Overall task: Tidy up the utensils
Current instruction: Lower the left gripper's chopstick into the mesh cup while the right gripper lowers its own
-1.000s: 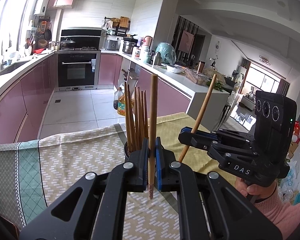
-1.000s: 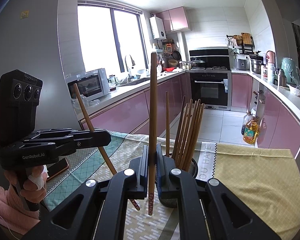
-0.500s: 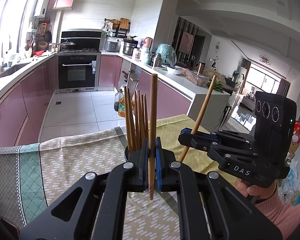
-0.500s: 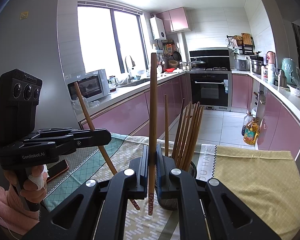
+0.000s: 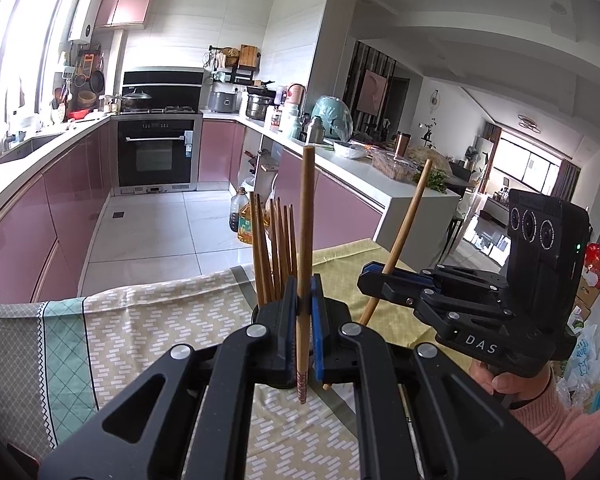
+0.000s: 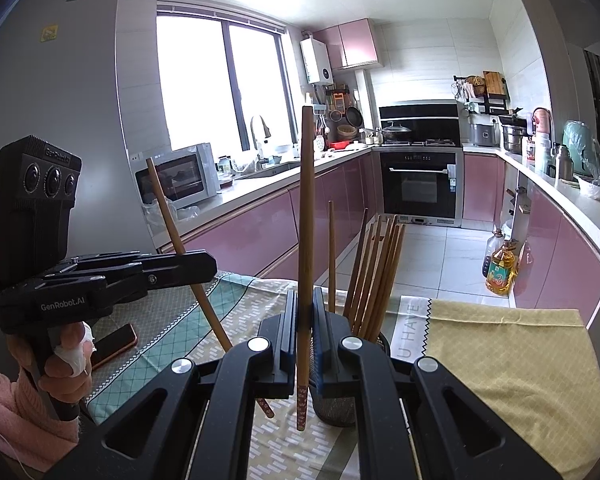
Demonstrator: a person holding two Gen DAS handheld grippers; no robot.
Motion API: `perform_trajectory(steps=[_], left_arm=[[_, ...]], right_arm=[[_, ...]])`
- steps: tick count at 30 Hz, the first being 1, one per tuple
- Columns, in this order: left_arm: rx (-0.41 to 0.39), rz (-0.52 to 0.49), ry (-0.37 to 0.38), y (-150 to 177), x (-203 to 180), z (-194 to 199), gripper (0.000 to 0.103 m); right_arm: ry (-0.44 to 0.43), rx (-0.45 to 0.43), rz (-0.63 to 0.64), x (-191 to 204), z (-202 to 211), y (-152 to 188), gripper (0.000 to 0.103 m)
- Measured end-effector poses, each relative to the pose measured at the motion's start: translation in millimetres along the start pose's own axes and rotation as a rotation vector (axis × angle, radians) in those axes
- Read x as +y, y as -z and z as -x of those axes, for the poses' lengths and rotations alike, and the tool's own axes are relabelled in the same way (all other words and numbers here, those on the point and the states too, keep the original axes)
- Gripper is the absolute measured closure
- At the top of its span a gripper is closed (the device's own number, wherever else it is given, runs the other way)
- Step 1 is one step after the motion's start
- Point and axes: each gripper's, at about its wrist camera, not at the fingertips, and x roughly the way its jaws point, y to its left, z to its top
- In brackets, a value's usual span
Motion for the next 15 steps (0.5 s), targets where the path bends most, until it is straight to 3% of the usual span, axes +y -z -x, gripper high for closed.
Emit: perform_trajectory(steps=[15], left_arm=[[-0.015,-0.021,0.003,-3.0,-3.2,0.1,0.096]], right_arm=[[-0.002,-0.005,0.004,-1.4,-0.4,-2.9,0.097]])
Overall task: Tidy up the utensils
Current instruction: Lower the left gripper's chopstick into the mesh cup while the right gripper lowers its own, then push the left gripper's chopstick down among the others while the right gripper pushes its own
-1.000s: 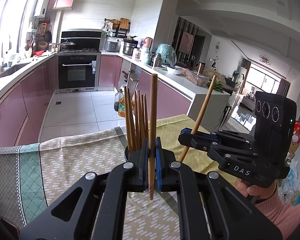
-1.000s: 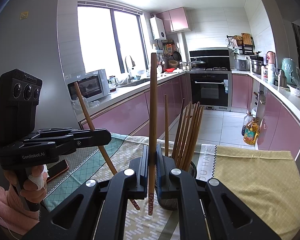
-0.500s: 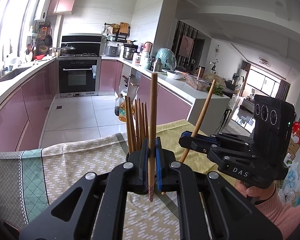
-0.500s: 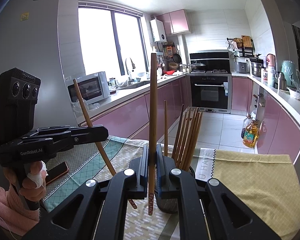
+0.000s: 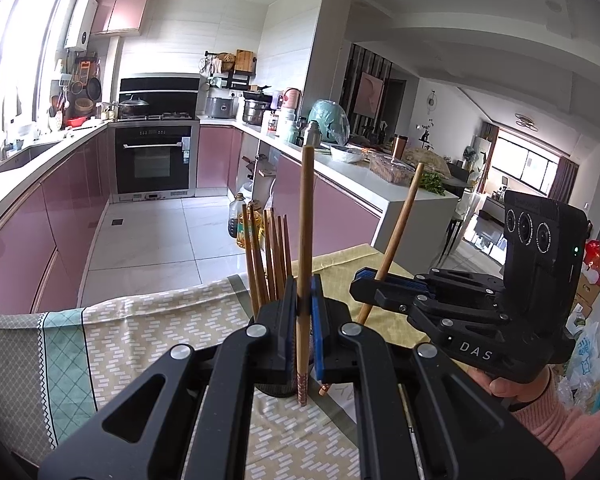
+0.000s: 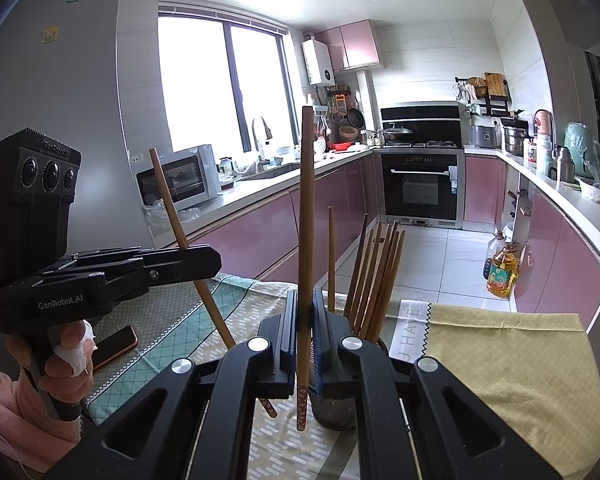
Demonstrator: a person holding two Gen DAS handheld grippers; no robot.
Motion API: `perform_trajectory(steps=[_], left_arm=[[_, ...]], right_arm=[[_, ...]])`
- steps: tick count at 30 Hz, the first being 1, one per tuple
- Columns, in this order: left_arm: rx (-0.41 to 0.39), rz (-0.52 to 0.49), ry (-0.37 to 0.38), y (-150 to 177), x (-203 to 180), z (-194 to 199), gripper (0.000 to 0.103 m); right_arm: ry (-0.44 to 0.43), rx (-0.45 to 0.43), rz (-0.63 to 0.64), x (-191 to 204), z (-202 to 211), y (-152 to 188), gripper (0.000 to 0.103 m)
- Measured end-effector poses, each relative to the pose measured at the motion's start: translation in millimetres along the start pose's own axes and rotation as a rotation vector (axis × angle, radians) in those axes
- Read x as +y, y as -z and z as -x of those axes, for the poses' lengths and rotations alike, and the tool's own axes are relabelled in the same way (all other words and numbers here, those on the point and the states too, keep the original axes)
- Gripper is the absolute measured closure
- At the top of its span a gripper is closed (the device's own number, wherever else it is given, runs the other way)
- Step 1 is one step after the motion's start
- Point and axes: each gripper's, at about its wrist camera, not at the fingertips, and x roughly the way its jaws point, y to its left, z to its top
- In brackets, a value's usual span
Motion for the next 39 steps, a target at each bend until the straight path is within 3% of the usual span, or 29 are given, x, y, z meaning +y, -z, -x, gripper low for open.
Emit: perform_trajectory(steps=[39], left_arm=[[-0.059,-0.001,-0.023,-22.7,-5.9,-8.1,0.096]], right_arm=[[0.014,-0.045,0.003,-10.9,-10.4,-21.1,0.097]])
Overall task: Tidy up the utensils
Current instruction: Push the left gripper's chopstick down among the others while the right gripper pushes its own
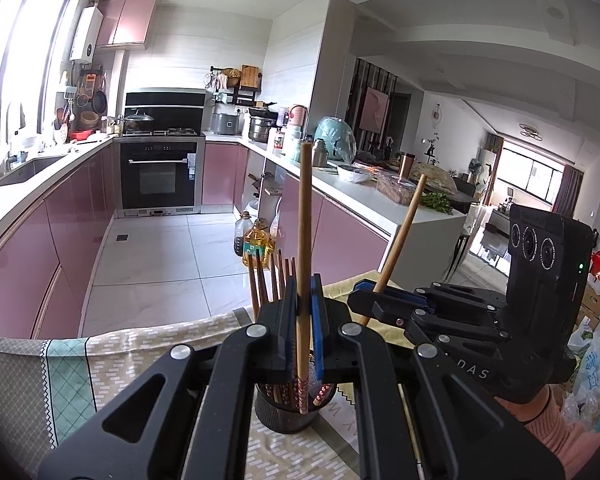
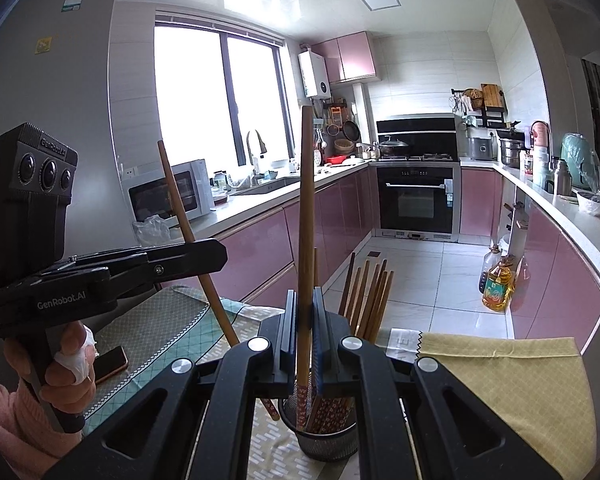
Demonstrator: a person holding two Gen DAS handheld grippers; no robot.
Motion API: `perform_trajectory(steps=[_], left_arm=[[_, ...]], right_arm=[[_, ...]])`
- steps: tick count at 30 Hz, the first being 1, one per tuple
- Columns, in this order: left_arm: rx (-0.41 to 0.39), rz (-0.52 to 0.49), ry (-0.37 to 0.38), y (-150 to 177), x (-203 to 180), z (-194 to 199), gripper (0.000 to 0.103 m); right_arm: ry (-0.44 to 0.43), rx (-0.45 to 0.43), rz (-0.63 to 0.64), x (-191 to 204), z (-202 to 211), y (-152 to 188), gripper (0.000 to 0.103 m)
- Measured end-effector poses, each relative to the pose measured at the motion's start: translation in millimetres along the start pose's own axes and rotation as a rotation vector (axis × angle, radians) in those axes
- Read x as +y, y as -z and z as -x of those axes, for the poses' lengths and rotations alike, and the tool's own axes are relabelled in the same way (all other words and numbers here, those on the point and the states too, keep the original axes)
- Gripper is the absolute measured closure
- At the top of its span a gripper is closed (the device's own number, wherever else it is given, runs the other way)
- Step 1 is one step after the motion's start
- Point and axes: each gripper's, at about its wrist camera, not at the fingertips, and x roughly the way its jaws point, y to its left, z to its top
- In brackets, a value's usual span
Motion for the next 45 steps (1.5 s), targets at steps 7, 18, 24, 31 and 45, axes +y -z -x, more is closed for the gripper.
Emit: perform_trajectory(steps=[7,18,24,31,45], left_arm=[[0.012,0.015,0.005,-1.7,-0.5,-6.5,0.096],[0.062,0.017,-0.009,-0.3,0.7,-19.4,0.096],[0.087,0.024,-0.014,0.7,3.9,-26.9,0.096],[0.105,0.025,-0.019,-0.7,4.7,-35.3,0.096],[0.138,0.011,-0.036,3.9,2.3,-44.6,0.096]], right_arm=[[0.008,0.009,-0.013,-3.0,-5.1,1.7,0.097],[0.023,0.042,-0.029,-5.6,-20.3,3.6,0.097],[0.026,0.063,-0.044,-8.2,-25.2,7.8,0.097],[0.032,0.076,-0.057,-10.8,-30.1,11.7,0.097],[0.04,0.102,-0.079,-18.9,-40.8,16.9,0.097]])
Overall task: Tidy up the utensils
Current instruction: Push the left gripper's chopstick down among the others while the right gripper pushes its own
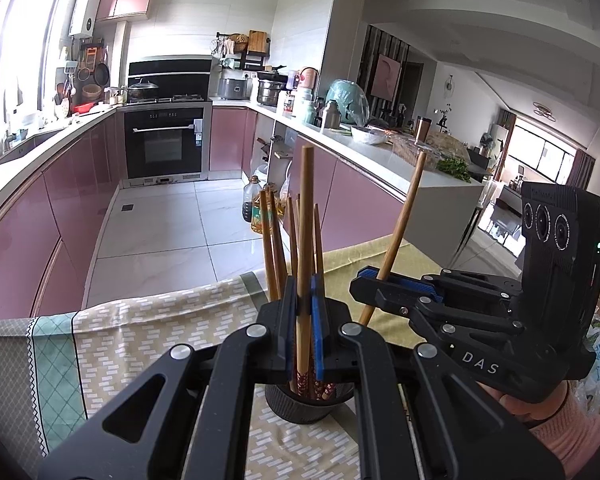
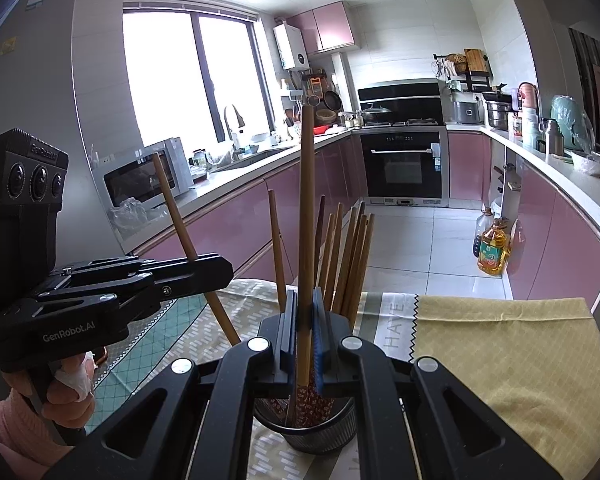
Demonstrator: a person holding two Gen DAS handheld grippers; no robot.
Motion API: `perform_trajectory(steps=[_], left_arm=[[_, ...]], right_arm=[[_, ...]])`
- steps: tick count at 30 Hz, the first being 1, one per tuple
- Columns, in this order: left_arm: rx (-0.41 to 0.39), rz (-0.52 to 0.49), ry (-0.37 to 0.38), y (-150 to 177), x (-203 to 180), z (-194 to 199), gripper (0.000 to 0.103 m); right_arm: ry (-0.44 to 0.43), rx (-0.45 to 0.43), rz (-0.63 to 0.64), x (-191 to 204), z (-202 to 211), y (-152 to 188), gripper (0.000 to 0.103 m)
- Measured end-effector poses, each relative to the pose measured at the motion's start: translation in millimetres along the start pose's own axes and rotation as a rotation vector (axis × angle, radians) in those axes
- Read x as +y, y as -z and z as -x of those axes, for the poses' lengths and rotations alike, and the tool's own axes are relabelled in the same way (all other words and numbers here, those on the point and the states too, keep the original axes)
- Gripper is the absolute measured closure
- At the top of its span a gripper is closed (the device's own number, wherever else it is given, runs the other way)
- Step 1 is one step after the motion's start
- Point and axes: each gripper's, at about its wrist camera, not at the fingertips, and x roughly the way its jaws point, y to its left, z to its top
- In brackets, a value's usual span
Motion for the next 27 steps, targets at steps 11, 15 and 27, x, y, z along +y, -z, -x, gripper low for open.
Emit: perform_trajectory(steps=[11,15,27], left_arm=[[0.018,-0.008,-0.006,2.9,0.0,-6.4,0.096],[0.03,-0.014,-0.007,4.0,1.2,-9.8,0.096],[0.078,-0.025,-0.024,6.1,3.2,-27.8,0.096]], right_arm=[[-0.002,0.014,-0.013,-1.8,-6.6,6.5,0.097],[-0.005,0.022,-0.017,-3.6,-10.6,8.5,0.097],[-0.01,0.042,-0.023,-3.2,-19.3,13.5,0.097]])
